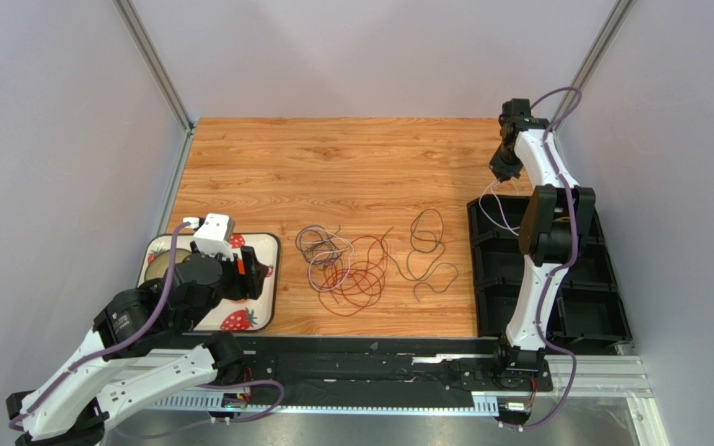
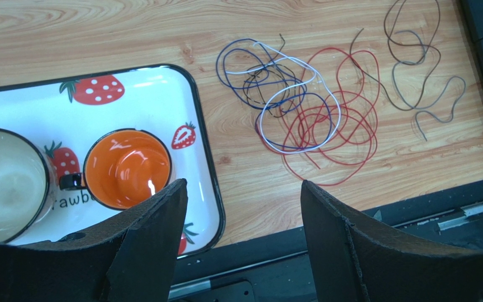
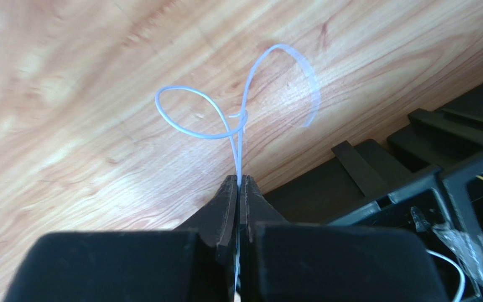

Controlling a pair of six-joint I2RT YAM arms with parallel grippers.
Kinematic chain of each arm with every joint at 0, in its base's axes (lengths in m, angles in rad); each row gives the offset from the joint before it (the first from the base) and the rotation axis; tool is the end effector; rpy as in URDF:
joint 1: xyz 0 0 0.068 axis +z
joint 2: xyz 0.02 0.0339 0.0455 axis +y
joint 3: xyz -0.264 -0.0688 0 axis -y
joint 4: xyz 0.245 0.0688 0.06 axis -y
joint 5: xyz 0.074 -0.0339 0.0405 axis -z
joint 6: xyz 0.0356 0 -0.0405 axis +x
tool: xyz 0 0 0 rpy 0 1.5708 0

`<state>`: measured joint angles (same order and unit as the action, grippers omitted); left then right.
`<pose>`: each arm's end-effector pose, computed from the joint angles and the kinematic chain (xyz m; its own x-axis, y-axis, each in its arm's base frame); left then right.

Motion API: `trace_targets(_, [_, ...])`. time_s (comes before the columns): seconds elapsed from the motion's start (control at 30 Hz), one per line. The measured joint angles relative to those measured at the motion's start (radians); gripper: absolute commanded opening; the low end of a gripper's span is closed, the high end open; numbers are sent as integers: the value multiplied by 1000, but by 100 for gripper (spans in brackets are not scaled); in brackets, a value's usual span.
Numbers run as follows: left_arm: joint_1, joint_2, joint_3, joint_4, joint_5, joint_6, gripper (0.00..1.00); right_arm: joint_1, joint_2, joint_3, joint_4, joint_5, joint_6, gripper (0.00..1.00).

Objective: Untangle the cables

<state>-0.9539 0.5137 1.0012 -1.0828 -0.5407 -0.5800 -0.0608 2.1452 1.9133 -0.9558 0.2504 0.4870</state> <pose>0.0525 -0.0424 0.3524 -0.5195 -0.0797 -0.8508 0.2009 0.9563 -0.2123 0.4548 -0.0365 0.2366 -0.7474 0.4997 -0.4379 0.5670 0.8232 -0.0282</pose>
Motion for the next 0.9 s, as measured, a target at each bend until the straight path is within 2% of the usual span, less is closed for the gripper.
trace_targets(0.3, [0, 0, 0, 0, 0, -1, 75, -27, -106, 66, 16, -29, 25, 0])
trace_targets(0.6, [0, 0, 0, 0, -3, -2, 75, -63, -229, -1, 127, -76, 59, 0])
trace_targets(0.73, [0, 0, 0, -1, -4, -2, 75, -66, -337, -154, 206, -87, 67, 0])
trace_targets(0.9, [0, -8, 0, -1, -3, -1, 75, -77, -507, -435, 275, -95, 79, 0])
